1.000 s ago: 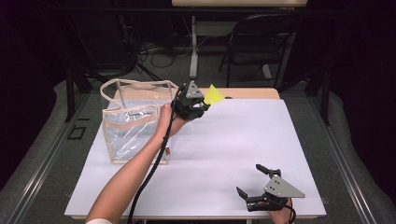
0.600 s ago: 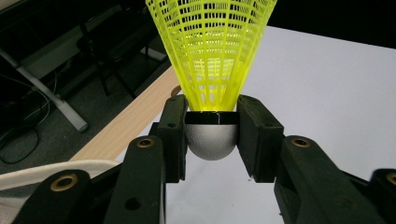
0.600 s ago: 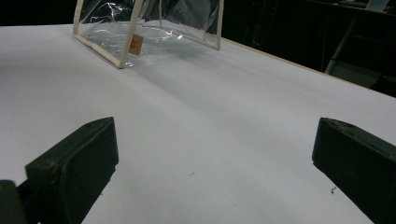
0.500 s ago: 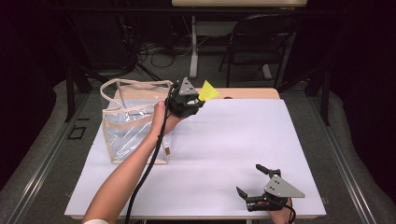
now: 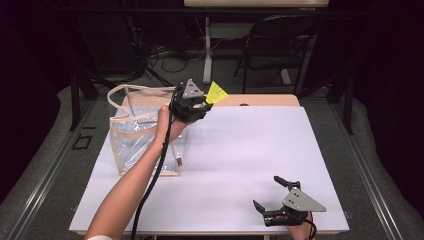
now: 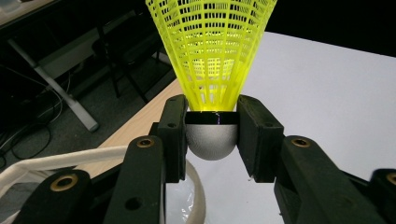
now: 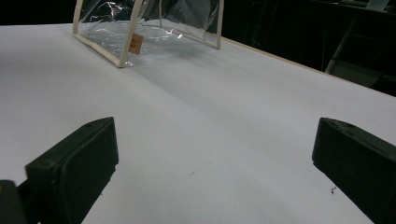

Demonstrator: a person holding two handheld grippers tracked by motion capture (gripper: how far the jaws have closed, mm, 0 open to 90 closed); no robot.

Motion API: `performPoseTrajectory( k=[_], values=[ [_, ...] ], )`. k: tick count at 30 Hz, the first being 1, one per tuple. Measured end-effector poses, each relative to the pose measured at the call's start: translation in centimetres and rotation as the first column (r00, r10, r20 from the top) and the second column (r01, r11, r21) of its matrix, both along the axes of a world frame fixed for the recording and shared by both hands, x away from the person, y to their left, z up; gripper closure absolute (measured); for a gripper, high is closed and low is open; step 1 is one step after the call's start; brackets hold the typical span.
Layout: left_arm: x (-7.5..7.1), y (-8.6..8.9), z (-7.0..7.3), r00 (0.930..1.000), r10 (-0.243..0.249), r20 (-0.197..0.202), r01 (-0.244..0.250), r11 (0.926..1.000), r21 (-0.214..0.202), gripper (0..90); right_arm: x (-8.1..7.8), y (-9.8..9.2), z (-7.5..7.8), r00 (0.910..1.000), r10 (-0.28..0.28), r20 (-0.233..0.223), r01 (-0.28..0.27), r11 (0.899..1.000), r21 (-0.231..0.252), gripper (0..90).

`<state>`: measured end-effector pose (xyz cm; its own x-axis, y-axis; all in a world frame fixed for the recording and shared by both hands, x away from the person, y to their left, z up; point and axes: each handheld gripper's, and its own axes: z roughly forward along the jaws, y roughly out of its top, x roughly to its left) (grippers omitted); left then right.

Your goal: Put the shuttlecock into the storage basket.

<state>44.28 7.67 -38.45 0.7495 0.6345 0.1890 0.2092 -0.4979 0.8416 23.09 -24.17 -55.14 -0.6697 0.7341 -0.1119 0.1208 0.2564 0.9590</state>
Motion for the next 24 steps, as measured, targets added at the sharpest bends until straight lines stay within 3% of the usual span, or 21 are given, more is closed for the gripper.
performPoseTrajectory(
  k=[24],
  values=[
    [-0.1, 3.6, 1.6, 0.9975, 0.065, 0.025, -0.065, 0.9975, -0.028, 64.9, 0.0, 0.1, 0.0, 1.0000, -0.002, -0.003, 0.002, 1.000, -0.003, 0.0]
  ],
)
